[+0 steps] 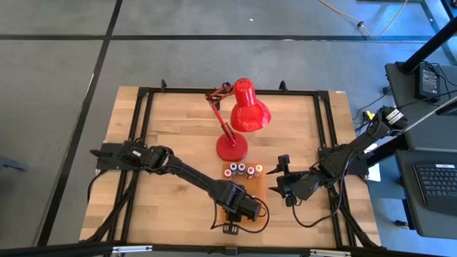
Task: Pick & Place food coloring
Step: Put the green food coloring bottle into the orange bin
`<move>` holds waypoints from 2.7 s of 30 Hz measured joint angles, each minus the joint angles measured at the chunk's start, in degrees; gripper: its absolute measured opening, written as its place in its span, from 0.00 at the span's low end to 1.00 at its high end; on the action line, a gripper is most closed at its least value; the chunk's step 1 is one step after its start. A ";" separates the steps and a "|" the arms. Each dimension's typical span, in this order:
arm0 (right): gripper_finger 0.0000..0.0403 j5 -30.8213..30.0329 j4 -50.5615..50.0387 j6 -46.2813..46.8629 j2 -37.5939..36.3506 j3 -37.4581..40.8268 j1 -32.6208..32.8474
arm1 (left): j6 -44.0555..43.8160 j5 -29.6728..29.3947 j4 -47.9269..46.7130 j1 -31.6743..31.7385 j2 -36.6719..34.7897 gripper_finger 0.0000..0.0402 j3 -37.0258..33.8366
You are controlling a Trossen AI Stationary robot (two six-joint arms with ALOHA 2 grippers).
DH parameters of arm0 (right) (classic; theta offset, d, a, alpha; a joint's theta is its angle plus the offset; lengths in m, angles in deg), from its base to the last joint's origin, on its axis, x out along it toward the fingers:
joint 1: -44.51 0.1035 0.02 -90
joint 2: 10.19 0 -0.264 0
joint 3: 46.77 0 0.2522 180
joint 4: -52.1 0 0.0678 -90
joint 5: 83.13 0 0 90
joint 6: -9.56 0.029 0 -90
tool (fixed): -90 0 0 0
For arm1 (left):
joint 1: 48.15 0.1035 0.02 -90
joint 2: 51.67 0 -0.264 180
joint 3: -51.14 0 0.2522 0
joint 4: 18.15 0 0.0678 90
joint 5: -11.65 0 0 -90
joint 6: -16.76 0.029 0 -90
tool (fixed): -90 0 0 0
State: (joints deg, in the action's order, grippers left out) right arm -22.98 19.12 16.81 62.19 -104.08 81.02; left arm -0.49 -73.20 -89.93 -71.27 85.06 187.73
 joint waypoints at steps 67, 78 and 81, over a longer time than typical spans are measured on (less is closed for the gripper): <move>0.66 0.02 -0.19 -0.24 0.00 -0.02 -0.02 | -3.97 -8.46 5.05 -0.28 -3.07 0.36 -0.59; 0.66 0.05 -0.31 -0.20 0.00 -0.02 -0.02 | -6.57 -10.86 4.68 -1.14 -2.06 0.30 -0.52; 0.66 0.04 -0.33 -0.20 0.00 -0.02 -0.02 | -7.86 -11.70 4.27 -1.60 -1.27 0.29 -0.62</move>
State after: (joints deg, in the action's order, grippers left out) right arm -22.94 18.79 16.61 62.19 -104.11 81.00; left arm -8.35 -84.90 -85.66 -72.87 83.79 187.10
